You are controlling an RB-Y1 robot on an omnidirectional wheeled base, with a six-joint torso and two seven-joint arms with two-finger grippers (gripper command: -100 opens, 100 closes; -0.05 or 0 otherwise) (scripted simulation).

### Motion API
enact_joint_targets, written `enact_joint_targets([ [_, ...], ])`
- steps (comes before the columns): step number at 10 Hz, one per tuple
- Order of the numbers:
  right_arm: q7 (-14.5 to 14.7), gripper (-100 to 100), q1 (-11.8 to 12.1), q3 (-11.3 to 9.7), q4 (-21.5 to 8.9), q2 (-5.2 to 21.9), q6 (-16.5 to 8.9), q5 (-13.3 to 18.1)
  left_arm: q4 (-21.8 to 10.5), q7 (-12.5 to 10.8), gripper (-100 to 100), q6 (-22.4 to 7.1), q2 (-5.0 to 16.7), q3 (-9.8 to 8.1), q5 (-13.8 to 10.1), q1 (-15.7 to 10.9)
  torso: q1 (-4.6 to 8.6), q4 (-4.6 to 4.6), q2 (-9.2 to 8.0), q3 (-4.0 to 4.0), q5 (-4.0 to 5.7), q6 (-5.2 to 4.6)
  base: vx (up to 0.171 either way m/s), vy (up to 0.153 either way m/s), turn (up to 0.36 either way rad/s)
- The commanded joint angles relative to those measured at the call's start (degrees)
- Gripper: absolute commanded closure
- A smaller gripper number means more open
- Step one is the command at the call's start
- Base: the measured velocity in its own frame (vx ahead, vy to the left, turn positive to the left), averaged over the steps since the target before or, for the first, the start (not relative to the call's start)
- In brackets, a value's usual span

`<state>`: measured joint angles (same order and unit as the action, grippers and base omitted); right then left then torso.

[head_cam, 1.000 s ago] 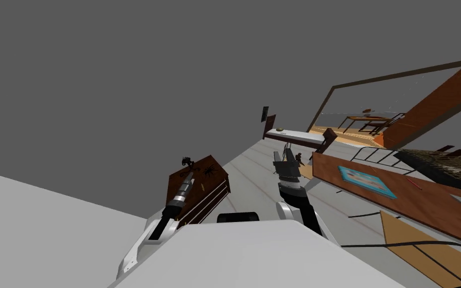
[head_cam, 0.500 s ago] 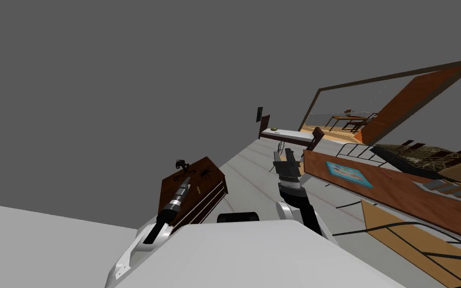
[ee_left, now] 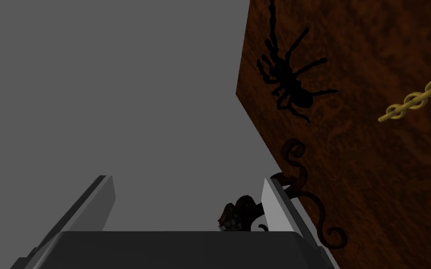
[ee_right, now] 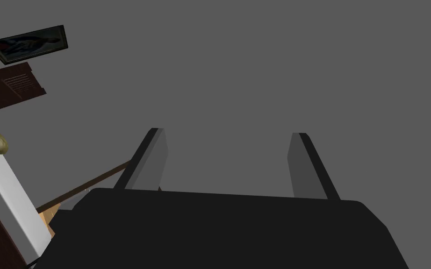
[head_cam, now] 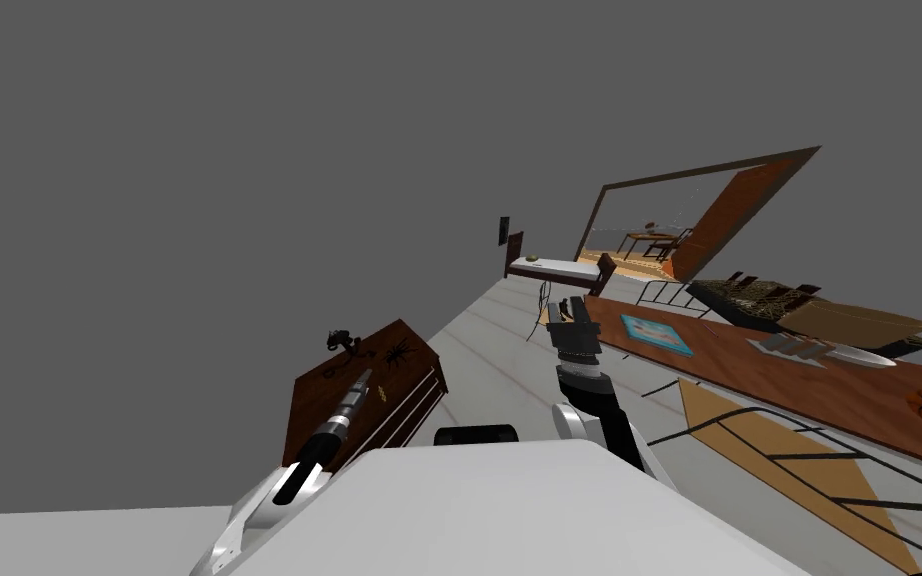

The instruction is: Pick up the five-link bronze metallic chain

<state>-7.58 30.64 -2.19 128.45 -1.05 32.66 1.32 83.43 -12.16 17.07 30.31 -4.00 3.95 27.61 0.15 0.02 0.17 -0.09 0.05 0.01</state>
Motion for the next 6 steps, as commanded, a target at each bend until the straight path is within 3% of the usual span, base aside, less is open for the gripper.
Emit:
enact_joint_targets([
  [1,0.0,0,0.0,0.0,0.0,0.0,0.0,0.0,-2.86,0.22,-100,-0.68,-0.03,-0.02,0.33,-0.18,0.0,0.0,0.0,0.0,0.0,0.0,0.054,-0.044,-0.104],
  [2,0.0,0,0.01,0.01,0.0,0.0,0.0,0.0,-3.14,0.22,-100,-0.68,-0.03,-0.02,0.33,-0.18,-0.06,0.0,-0.01,0.0,-0.02,0.04,0.027,-0.015,0.018],
  [6,0.0,0,0.0,0.01,0.0,0.0,0.0,0.0,-9.75,0.34,-100,-2.26,0.96,-0.34,0.99,0.15,-0.13,0.0,-0.01,0.0,-0.03,0.02,0.054,-0.026,-0.133],
])
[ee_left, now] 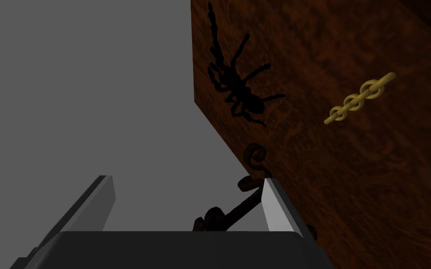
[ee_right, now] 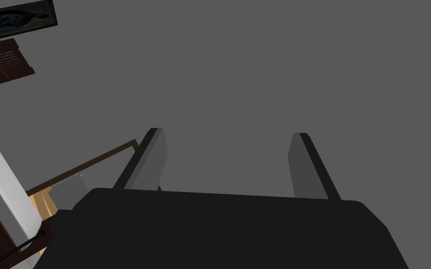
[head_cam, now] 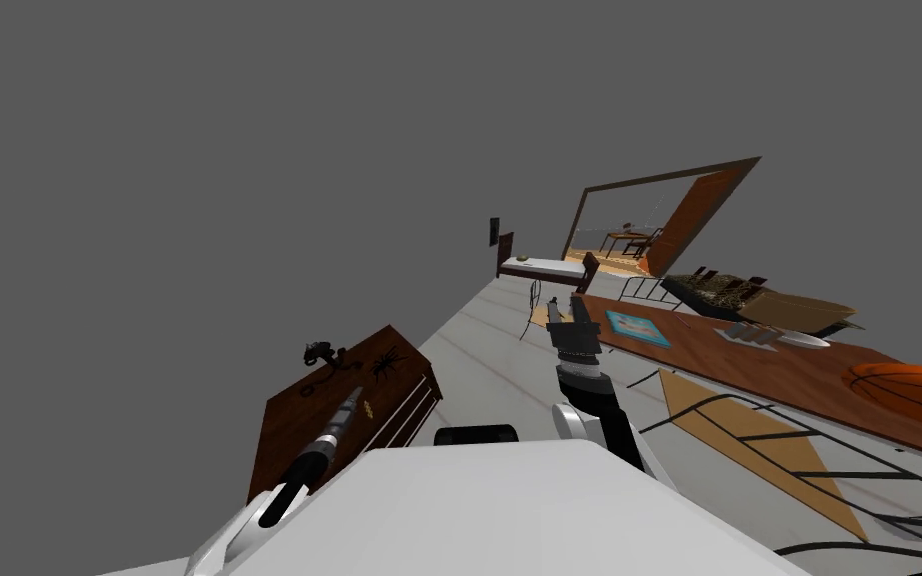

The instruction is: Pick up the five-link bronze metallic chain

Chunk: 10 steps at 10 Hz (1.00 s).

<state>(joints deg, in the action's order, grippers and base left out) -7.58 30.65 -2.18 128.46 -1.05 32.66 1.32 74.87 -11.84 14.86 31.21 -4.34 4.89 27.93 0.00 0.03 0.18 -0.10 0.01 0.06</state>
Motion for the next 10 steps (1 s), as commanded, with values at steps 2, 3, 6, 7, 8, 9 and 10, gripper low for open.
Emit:
enact_joint_targets([
  [2,0.0,0,0.0,0.0,0.0,0.0,0.0,0.0,-4.11,0.13,-100,-0.81,0.37,-0.13,0.43,0.0,0.05,0.01,0.08,-0.04,0.0,-0.03,0.082,-0.033,-0.127],
  [3,0.0,0,0.0,0.0,0.0,0.0,0.0,0.0,-6.49,0.29,-100,-1.56,0.56,-0.24,0.82,0.19,0.04,0.02,0.05,-0.03,0.01,0.01,0.091,-0.03,-0.125],
  [6,0.0,0,0.01,0.0,0.0,0.0,0.0,0.0,-12.32,0.73,-100,-2.96,0.55,-0.41,1.66,0.57,0.0,0.04,0.15,-0.09,0.0,0.02,0.114,-0.013,-0.133],
  [7,0.0,0,0.0,0.0,0.0,0.0,0.0,0.0,-13.79,0.73,-100,-2.96,0.55,-0.41,1.66,0.57,-0.03,0.03,0.17,-0.1,-0.01,-0.01,0.083,-0.004,-0.061],
  [8,0.0,0,0.0,0.0,0.0,0.0,0.0,0.0,-15.2,1.0,-100,-3.61,0.38,-0.46,2.09,0.76,-0.02,0.03,0.09,-0.06,-0.01,0.01,0.092,-0.014,-0.097],
  [9,0.0,0,0.0,0.0,0.0,0.0,0.0,0.0,-16.51,1.0,-100,-3.61,0.38,-0.46,2.09,0.76,0.0,0.02,0.11,-0.06,0.0,-0.01,0.091,-0.006,-0.067],
  [10,0.0,0,0.01,0.0,0.0,0.0,0.0,0.0,-18.6,1.29,-100,-4.22,0.11,-0.49,2.53,0.95,-0.02,0.03,0.09,-0.06,0.0,0.01,0.106,0.007,-0.083],
])
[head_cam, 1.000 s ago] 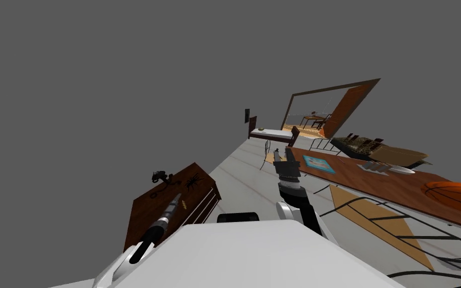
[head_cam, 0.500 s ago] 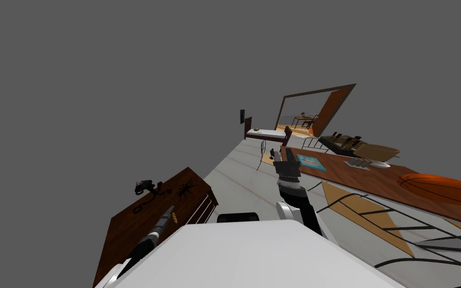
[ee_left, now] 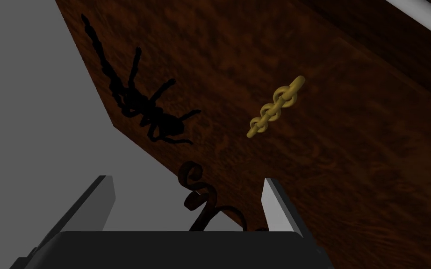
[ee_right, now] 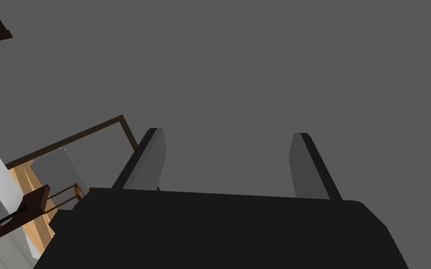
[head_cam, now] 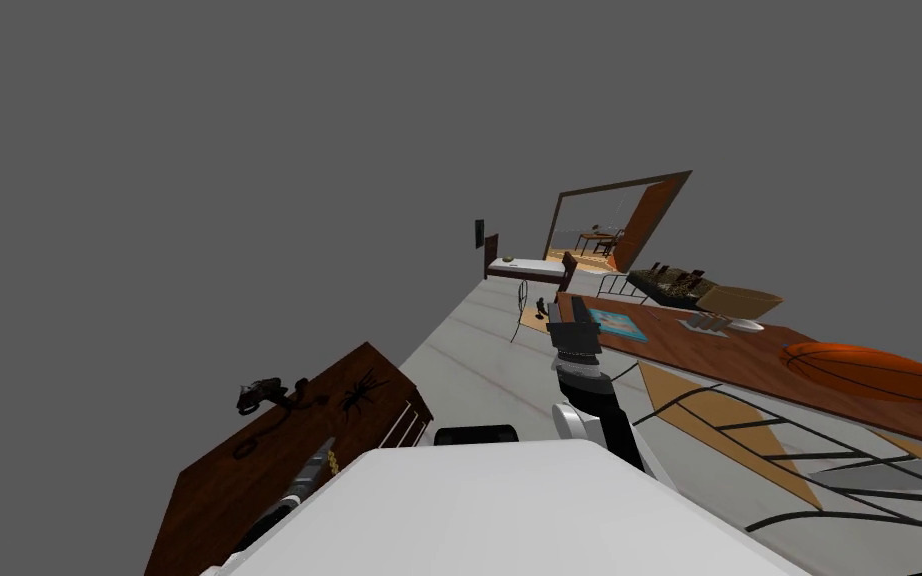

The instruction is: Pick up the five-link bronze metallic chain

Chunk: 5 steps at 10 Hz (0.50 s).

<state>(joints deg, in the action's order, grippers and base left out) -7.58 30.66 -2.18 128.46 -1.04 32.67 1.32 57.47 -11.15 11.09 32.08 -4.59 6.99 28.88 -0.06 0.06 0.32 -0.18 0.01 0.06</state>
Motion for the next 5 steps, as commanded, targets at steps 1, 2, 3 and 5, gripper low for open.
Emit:
enact_joint_targets([
  [1,0.0,0,0.0,0.0,0.0,0.0,0.0,0.0,-2.1,0.6,-100,-0.45,-0.75,-0.25,0.43,0.0,0.0,0.0,0.0,0.0,0.0,0.0,0.091,0.009,-0.049],
  [2,0.0,0,0.0,0.0,0.0,0.0,0.0,0.0,-4.74,0.92,-100,-1.02,-1.09,-0.26,0.88,0.19,-0.01,0.0,-0.04,0.01,-0.01,0.01,0.117,0.011,-0.091],
  [3,0.0,0,0.0,0.0,0.0,0.0,0.0,0.0,-6.94,1.25,-100,-1.55,-1.48,-0.25,1.32,0.38,-0.01,0.01,0.03,-0.02,-0.01,0.0,0.175,0.033,-0.116],
  [5,0.0,0,0.01,0.0,0.0,0.0,0.0,0.0,-9.56,1.6,-100,-2.05,-1.92,-0.23,1.76,0.56,-0.03,0.03,0.1,-0.07,-0.02,0.01,0.119,0.006,-0.052],
])
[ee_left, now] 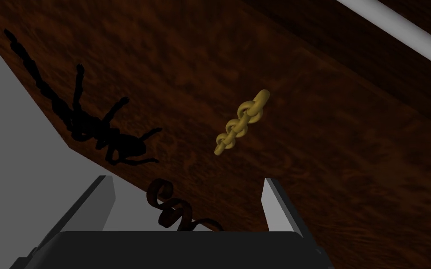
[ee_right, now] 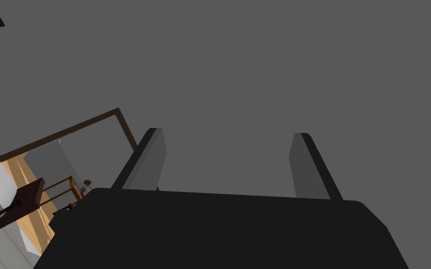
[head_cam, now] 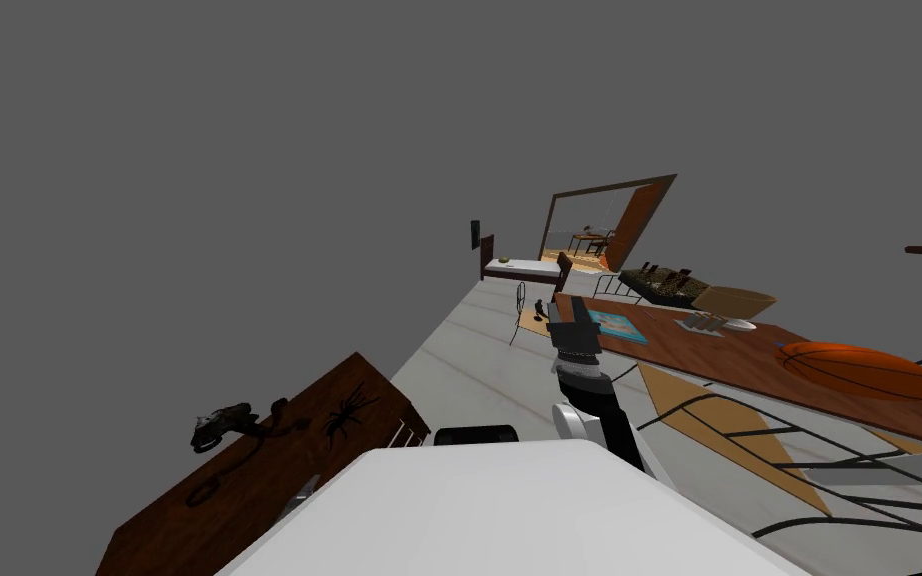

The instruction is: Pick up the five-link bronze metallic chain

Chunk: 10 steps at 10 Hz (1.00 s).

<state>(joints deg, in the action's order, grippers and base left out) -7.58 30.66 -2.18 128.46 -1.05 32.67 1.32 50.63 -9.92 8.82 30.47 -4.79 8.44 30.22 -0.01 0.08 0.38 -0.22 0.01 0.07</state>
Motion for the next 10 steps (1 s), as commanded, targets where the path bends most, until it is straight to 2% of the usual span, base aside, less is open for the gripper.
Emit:
enact_joint_targets([
  [1,0.0,0,0.0,0.0,0.0,0.0,0.0,0.0,-2.72,0.37,-100,0.22,-0.31,-0.03,0.3,-0.78,0.0,0.0,0.0,0.0,0.0,0.0,0.083,0.002,-0.023],
  [2,0.0,0,0.0,0.0,0.0,0.0,0.0,0.0,-4.79,0.72,-100,-0.23,-0.77,0.01,0.73,-0.6,-0.01,-0.02,-0.1,0.05,0.0,0.0,0.09,0.015,-0.05],
  [4,0.0,0,0.0,0.0,0.0,0.0,0.0,0.0,-4.89,0.72,-100,-0.23,-0.77,0.01,0.73,-0.6,-0.07,-0.03,-0.15,0.08,-0.01,-0.01,0.056,0.018,-0.012],
  [5,0.0,0,-0.01,0.0,0.0,0.0,0.0,0.0,-6.89,1.07,-100,-0.64,-1.25,0.06,1.14,-0.44,-0.06,-0.05,-0.28,0.15,-0.01,0.01,0.061,0.03,-0.049],
  [8,0.0,0,0.01,0.01,0.0,0.0,0.0,0.0,-13.03,2.32,-100,-1.85,-3.1,0.34,2.52,0.07,-0.15,0.02,0.12,-0.07,-0.04,0.0,0.169,0.055,-0.042],
  [9,0.0,0,0.01,0.01,0.0,0.01,0.0,0.0,-13.03,2.32,-100,-1.85,-3.1,0.34,2.52,0.07,-0.27,0.05,0.24,-0.14,-0.05,0.0,0.169,0.066,-0.019],
  [10,0.0,0,0.01,0.01,0.0,0.01,0.0,0.0,-15.54,2.93,-100,-2.31,-4.11,0.52,3.16,0.29,-0.23,0.04,0.18,-0.11,-0.04,0.0,0.176,0.077,-0.004],
])
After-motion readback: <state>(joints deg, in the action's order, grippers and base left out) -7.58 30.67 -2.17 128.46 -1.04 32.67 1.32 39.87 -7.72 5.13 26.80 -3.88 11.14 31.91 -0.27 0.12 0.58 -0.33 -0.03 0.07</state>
